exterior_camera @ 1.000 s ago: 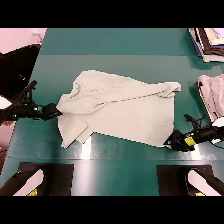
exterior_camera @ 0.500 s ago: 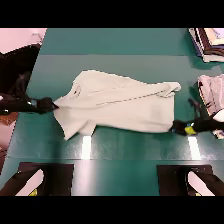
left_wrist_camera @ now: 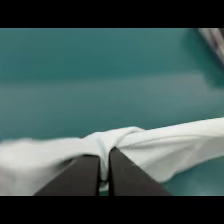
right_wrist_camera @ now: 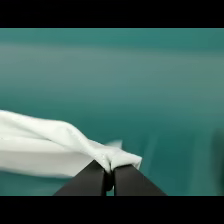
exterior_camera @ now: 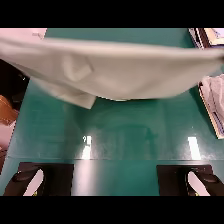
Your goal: Fold the shirts.
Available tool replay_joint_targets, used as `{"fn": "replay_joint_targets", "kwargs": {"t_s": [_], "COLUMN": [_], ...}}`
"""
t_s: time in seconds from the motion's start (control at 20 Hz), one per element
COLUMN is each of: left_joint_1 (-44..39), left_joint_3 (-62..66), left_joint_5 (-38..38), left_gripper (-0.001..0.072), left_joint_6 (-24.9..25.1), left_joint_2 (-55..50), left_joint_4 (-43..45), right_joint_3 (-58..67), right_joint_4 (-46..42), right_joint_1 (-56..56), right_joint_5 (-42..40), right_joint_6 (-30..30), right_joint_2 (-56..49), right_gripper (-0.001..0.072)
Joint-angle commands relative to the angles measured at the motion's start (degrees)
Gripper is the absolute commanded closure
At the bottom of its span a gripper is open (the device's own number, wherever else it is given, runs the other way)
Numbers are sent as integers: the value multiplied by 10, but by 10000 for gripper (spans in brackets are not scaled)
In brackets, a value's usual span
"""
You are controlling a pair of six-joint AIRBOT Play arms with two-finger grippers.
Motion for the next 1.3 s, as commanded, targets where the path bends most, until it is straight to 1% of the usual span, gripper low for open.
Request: {"fn": "replay_joint_targets", "kwargs": {"t_s": [0.0,0.1,0.2,0.25,0.35,0.45,0.6,0.7,0.75,0.9,0.95,1.0,1.05,1.2,1.25], "left_joint_1": [0,0,0,0,0,0,0,0,0,0,-1,-7,-17,-58,-69], "left_joint_3": [195,252,271,271,270,241,130,44,-1,-122,-147,-158,-156,-138,-116], "left_joint_5": [-2,25,51,48,8,-35,-88,-106,-102,-62,-43,-23,-4,111,137], "left_gripper": [681,681,681,681,681,681,681,680,680,680,680,680,680,680,681], "left_joint_6": [-38,-57,-59,-60,-63,-63,-62,-58,-54,-42,-37,-17,-9,3,10], "left_joint_2": [9,9,9,6,-21,-58,-117,-166,-189,-274,-305,-341,-376,-461,-486], "left_joint_4": [9,16,14,14,13,10,4,-1,-1,-2,-3,1,0,1,1], "right_joint_3": [186,255,325,351,363,319,221,173,151,100,92,91,101,178,213], "right_joint_4": [-76,-102,-120,-120,-119,-119,-119,-119,-119,-121,-122,-125,-124,-124,-124], "right_joint_1": [0,0,0,0,0,0,0,0,0,17,24,31,32,36,36], "right_joint_5": [35,61,106,125,144,144,162,173,174,171,162,148,136,115,106], "right_joint_6": [-1,0,0,2,4,6,6,5,5,4,-6,-8,-10,-9,-9], "right_joint_2": [3,-5,-30,-43,-72,-89,-138,-189,-215,-306,-341,-374,-412,-517,-546], "right_gripper": [693,693,694,694,694,694,694,694,694,694,694,694,694,694,694]}}
